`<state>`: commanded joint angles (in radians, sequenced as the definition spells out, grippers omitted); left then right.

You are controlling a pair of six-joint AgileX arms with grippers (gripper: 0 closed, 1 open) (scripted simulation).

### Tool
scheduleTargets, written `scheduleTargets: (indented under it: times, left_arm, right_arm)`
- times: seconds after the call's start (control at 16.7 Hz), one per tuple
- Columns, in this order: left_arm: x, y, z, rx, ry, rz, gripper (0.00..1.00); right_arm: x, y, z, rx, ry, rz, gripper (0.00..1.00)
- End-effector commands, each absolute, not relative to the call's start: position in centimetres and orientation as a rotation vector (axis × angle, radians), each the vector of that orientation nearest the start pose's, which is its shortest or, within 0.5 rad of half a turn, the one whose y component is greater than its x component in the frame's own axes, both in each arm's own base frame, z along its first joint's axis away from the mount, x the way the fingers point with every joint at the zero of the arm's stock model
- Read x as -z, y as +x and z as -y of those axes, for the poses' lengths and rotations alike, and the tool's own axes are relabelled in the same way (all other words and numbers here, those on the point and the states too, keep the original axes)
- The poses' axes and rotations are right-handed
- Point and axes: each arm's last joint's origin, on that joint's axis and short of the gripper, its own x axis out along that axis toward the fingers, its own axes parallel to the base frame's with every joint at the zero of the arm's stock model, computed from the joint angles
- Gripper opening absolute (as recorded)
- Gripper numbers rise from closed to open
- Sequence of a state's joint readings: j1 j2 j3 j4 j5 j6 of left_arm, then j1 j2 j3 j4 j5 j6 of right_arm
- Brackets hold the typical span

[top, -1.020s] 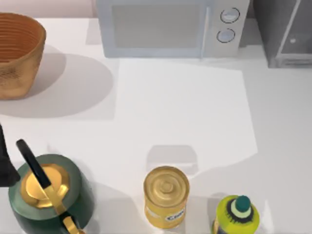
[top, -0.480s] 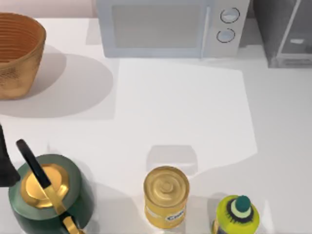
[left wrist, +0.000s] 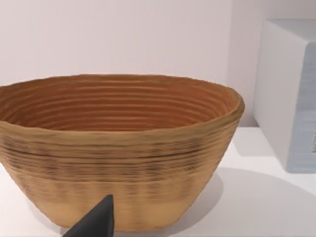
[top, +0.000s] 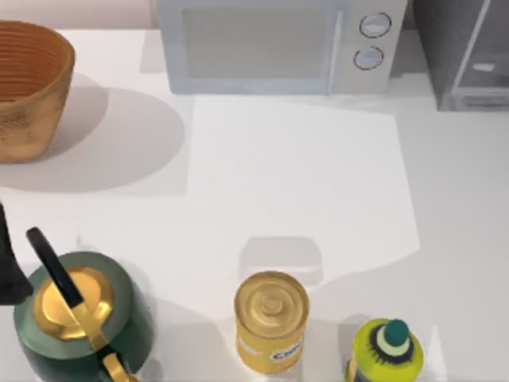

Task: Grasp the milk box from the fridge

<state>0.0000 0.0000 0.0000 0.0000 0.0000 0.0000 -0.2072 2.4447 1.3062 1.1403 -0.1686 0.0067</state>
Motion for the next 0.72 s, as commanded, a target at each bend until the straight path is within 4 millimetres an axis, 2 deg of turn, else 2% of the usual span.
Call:
scheduleTargets:
  times: [0.18, 0.6, 0.72]
  left_arm:
    - [-16.0, 10.6, 0.1, 0.0, 0.0, 0.0, 1.0]
    - [-16.0, 10.6, 0.1, 0.0, 0.0, 0.0, 1.0]
    - [-16.0, 10.6, 0.1, 0.0, 0.0, 0.0, 1.0]
  right_arm:
    - [-7.3, 47.4, 9.0, 0.013, -0.002, 0.0, 0.0]
    - [-11.9, 47.4, 9.0, 0.014, -0.002, -0.001, 0.0]
    - [-12.2, 47.5, 9.1, 0.014, -0.003, 0.001, 0.0]
